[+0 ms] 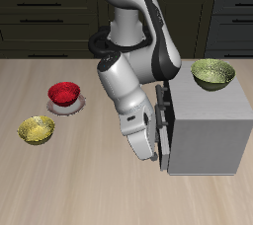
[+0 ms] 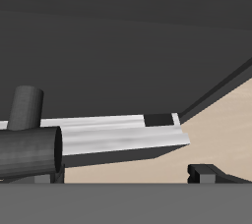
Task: Place the red bowl on the plate and close the bottom drawer of the white cabinet
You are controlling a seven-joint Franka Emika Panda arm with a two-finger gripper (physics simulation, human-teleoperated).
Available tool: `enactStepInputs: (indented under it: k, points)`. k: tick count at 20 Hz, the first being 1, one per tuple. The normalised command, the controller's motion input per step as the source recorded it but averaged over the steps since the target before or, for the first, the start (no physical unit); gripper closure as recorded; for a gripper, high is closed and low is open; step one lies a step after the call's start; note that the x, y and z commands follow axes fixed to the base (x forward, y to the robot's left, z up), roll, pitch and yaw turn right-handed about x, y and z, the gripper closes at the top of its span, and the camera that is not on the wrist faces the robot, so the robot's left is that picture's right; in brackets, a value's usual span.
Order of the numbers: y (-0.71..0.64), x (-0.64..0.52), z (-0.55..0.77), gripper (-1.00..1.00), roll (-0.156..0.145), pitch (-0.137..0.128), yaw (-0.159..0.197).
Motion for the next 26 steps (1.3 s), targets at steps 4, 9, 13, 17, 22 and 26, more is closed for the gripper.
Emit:
enactStepInputs:
  k: [4,9,13,17,22,26]
  points:
    - [0.28,0.14,-0.13,-1.00,0.169,-0.102,0.212]
    - [0.23,0.21,0.01,-1.00,0.130,-0.095,0.179]
    - [0.14,0.31,-0.15,-1.00,0.072,-0.037,0.095]
    - [0.18,0.19,-0.14,-1.00,0.074,-0.030,0.102]
    - [0.23,0.38,-0.01,-1.00,0.088,-0.040,0.106]
    - [-0.03,0.42,-0.09,-1.00,0.022,-0.055,0.048]
